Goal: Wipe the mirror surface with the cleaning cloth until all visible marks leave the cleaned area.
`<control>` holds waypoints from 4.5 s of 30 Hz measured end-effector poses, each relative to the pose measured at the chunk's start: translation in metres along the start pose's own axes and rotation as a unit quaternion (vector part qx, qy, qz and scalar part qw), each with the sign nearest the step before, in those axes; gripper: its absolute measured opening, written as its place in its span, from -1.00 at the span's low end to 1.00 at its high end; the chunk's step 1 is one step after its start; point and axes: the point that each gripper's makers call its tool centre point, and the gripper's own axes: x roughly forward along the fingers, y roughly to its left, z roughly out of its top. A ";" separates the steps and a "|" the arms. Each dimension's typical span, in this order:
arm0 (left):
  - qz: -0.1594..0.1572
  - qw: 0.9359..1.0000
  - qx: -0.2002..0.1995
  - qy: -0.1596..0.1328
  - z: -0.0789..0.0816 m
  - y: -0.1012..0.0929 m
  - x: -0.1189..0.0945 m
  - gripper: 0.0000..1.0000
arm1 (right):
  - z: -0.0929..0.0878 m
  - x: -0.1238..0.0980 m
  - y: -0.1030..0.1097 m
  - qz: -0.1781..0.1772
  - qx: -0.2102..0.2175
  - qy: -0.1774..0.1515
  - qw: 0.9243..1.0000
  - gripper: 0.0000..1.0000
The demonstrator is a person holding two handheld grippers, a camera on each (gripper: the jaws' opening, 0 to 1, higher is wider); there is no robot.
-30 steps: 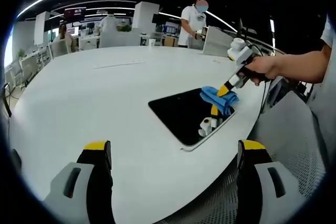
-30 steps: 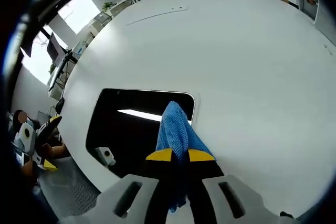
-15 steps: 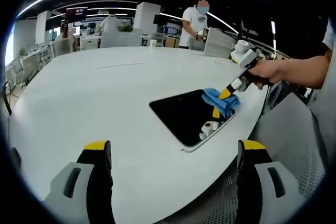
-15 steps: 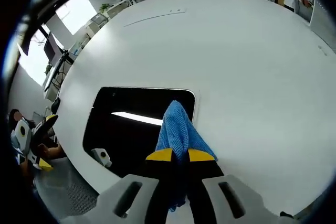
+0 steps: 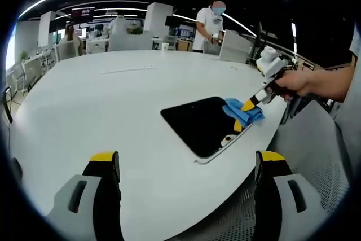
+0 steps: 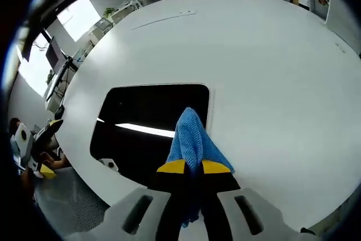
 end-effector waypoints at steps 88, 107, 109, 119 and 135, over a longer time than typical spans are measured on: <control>-0.007 1.000 -0.009 -0.008 0.001 -0.002 0.000 0.98 | 0.001 0.024 0.103 0.036 -0.013 0.038 0.999 -0.94; -0.017 1.000 -0.012 -0.011 0.002 -0.005 0.001 0.98 | 0.000 0.032 0.139 0.043 -0.018 0.055 0.997 -0.94; -0.018 1.000 -0.012 -0.012 0.002 -0.005 0.001 0.98 | 0.000 0.033 0.144 0.043 -0.025 0.053 0.997 -0.94; -0.015 1.000 -0.010 -0.010 0.002 -0.004 0.001 0.98 | 0.001 0.038 0.161 0.054 -0.043 0.056 0.996 -0.94; -0.016 1.000 -0.006 -0.007 0.001 -0.004 0.001 0.98 | 0.001 0.042 0.183 0.064 -0.062 0.059 0.994 -0.94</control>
